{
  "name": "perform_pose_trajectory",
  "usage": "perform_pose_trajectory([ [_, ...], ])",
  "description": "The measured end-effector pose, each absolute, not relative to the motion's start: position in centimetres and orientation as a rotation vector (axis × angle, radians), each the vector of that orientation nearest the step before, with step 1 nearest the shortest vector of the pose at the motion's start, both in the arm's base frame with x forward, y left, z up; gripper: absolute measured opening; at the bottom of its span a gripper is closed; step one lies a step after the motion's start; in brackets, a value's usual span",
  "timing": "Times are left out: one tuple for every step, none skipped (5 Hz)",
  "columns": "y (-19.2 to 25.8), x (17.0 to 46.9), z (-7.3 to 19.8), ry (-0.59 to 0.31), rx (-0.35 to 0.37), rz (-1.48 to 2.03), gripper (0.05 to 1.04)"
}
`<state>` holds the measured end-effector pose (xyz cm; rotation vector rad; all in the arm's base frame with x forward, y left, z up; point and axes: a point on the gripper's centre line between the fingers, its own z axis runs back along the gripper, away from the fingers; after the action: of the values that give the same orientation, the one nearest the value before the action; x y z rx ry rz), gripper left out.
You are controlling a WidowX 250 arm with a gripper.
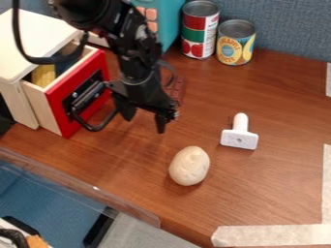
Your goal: Close the drawer
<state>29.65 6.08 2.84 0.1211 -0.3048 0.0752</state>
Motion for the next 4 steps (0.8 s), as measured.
perform_pose_trajectory([
  [7.3, 29.4, 2.8, -0.298, 0.14, 0.084, 0.999],
  [8.4, 29.5, 3.1, -0.305, 0.15, 0.106, 0.999],
  [9.8, 29.4, 3.4, -0.308, 0.162, 0.137, 0.999],
  [10.9, 29.5, 3.8, -0.313, 0.171, 0.157, 0.999],
])
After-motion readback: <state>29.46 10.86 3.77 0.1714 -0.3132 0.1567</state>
